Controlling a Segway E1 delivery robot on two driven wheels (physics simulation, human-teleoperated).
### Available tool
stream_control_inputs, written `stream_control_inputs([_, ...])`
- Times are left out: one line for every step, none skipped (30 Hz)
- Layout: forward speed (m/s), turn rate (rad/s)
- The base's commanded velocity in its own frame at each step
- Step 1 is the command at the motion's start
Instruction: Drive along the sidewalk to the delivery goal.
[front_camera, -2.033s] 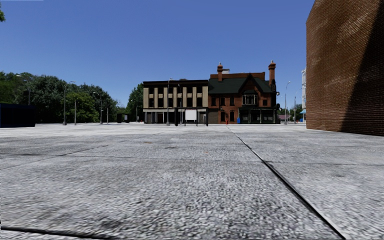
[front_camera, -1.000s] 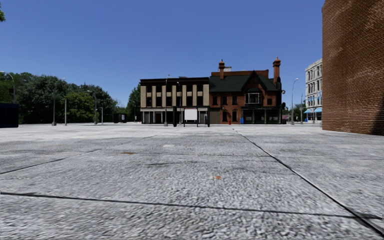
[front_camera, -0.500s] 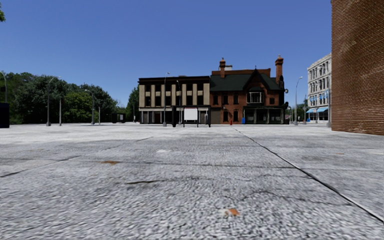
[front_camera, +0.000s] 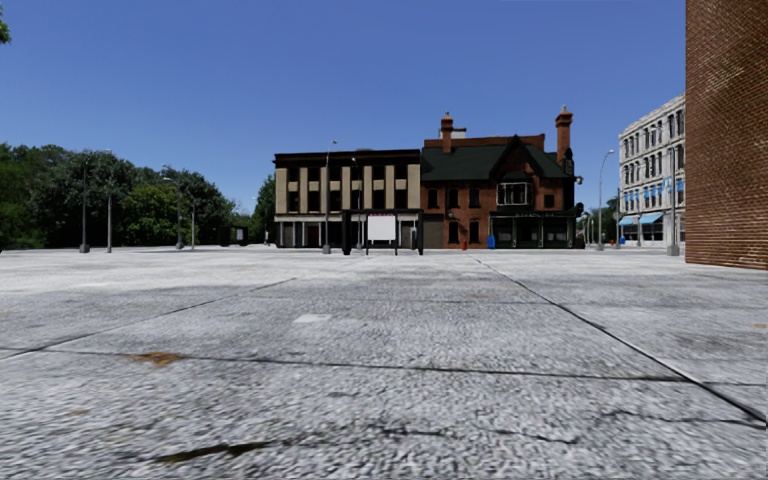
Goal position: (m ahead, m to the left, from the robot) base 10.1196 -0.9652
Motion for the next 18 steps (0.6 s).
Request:
stream_control_inputs([2.0, 0.0])
stream_control_inputs([2.0, 0.0])
stream_control_inputs([2.0, 0.0])
stream_control_inputs([2.0, 0.0])
stream_control_inputs([2.0, 0.0])
stream_control_inputs([2.0, 0.0])
stream_control_inputs([2.0, 0.0])
stream_control_inputs([2.0, 0.0])
stream_control_inputs([2.0, 0.0])
stream_control_inputs([2.0, 0.0])
stream_control_inputs([2.0, 0.0])
stream_control_inputs([2.0, 0.0])
stream_control_inputs([2.0, -0.04])
stream_control_inputs([2.0, -0.12])
stream_control_inputs([2.0, -0.12])
stream_control_inputs([2.0, -0.22])
stream_control_inputs([2.0, -0.3])
stream_control_inputs([2.0, -0.34])
